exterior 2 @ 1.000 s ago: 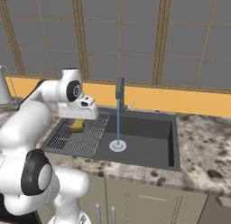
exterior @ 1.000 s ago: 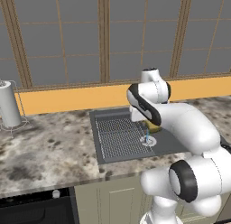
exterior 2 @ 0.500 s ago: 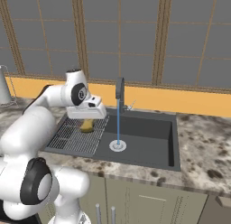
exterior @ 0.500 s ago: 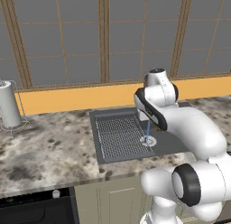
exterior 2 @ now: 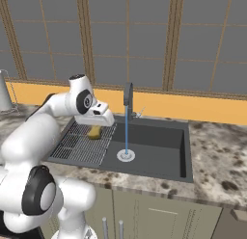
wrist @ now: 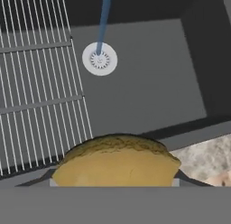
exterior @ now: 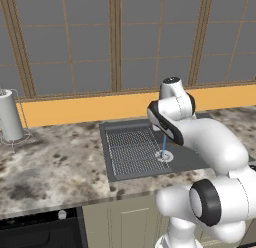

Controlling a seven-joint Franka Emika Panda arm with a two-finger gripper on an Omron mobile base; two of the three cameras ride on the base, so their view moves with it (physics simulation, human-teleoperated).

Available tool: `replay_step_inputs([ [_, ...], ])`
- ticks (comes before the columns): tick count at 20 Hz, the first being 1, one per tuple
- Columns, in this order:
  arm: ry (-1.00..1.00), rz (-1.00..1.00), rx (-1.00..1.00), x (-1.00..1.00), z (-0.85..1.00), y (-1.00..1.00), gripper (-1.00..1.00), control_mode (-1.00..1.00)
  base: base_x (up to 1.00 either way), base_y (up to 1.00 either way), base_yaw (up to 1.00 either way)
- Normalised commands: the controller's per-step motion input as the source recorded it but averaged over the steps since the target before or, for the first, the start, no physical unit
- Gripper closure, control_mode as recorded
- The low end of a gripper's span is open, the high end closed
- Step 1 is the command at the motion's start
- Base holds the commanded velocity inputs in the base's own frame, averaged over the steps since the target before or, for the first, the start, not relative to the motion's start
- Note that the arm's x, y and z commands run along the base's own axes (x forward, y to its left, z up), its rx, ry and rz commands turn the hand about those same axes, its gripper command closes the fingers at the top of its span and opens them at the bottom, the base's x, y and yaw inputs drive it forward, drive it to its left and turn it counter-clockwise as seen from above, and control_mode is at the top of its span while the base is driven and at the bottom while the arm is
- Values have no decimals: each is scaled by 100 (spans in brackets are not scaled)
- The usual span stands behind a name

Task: Soak the sponge with water for a few seconds and then drop it inside the sink.

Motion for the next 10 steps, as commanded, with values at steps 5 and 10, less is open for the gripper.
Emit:
replay_step_inputs([
  [5, -11, -17, 0, 20, -9, -7, 100, -100, 0, 0, 0],
  [10, -16, -11, 0, 26, -21, -17, 100, -100, 0, 0, 0],
])
